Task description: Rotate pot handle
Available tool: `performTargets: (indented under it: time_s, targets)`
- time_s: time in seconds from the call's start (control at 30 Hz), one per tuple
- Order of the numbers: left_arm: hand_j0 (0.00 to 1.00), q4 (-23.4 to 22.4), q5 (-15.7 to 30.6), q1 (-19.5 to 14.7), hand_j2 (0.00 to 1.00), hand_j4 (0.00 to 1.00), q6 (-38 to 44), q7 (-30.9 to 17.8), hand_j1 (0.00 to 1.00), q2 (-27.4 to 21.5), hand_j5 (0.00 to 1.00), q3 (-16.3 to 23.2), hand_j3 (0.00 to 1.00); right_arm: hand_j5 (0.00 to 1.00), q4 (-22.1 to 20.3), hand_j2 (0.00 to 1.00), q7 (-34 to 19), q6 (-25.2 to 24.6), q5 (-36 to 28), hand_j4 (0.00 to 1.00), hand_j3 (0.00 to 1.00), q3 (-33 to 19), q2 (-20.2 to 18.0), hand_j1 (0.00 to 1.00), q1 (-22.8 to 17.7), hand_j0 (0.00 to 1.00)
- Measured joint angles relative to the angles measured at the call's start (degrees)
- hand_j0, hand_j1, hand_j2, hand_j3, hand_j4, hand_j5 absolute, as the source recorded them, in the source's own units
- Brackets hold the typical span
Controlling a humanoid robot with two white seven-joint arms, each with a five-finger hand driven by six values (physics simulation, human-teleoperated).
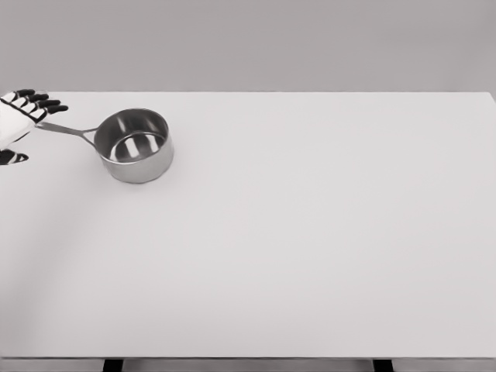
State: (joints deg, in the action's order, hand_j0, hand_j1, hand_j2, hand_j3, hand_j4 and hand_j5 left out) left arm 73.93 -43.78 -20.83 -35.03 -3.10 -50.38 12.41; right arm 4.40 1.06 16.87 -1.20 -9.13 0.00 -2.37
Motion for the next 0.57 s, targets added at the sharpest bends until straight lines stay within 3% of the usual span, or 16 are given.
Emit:
performTargets:
  time_s: [0.1, 0.2, 0.33, 0.57]
  targets:
    - [1.00, 11.1, 4.6, 0.9, 1.00, 1.00, 0.0, -0.2, 1.00, -2.9, 1.00, 0.0, 1.00, 1.00, 0.0, 1.00, 0.0, 0.0, 0.0, 1.00, 1.00, 0.0, 0.0, 1.00, 0.0, 1.00]
    - [1.00, 18.1, 6.7, 1.2, 1.00, 1.00, 0.0, -0.3, 1.00, -2.7, 1.00, 0.2, 1.00, 1.00, 0.0, 1.00, 0.0, 0.0, 0.0, 1.00, 1.00, -0.1, 0.0, 1.00, 0.0, 1.00]
    - [1.00, 21.3, 7.0, 1.4, 1.00, 1.00, 0.0, -0.5, 1.00, 0.5, 1.00, 0.3, 1.00, 1.00, 0.0, 1.00, 0.0, 0.0, 0.0, 1.00, 1.00, -0.1, 0.0, 1.00, 0.0, 1.00]
    - [1.00, 21.5, 7.0, 1.5, 1.00, 1.00, 0.0, -0.6, 1.00, 1.3, 1.00, -1.1, 1.00, 1.00, 0.0, 1.00, 0.0, 0.0, 0.0, 1.00, 1.00, -0.1, 0.0, 1.00, 0.0, 1.00]
